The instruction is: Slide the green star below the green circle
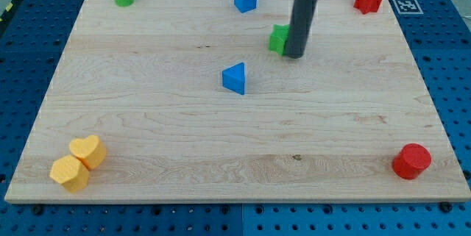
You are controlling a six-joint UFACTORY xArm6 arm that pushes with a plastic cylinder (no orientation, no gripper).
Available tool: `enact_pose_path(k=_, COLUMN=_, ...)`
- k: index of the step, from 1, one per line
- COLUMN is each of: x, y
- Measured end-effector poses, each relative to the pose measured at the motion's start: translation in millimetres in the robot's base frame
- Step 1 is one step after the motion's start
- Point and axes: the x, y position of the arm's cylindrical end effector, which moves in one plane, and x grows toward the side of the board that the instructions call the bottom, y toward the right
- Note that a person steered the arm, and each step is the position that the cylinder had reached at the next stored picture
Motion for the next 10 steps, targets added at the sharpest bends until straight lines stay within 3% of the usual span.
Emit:
enact_pose_path(k=1, x=0, y=43)
enact_pose_path(k=2, x=-11, y=47)
enact_pose_path(k=4, x=-22, y=-43)
enact_pose_path(k=5, x=-28, y=-62)
enact_pose_path(k=6, x=-38, y=-14)
enact_pose_path(k=8, x=-50, y=-88)
enact_pose_path(k=10, x=-32, y=-136)
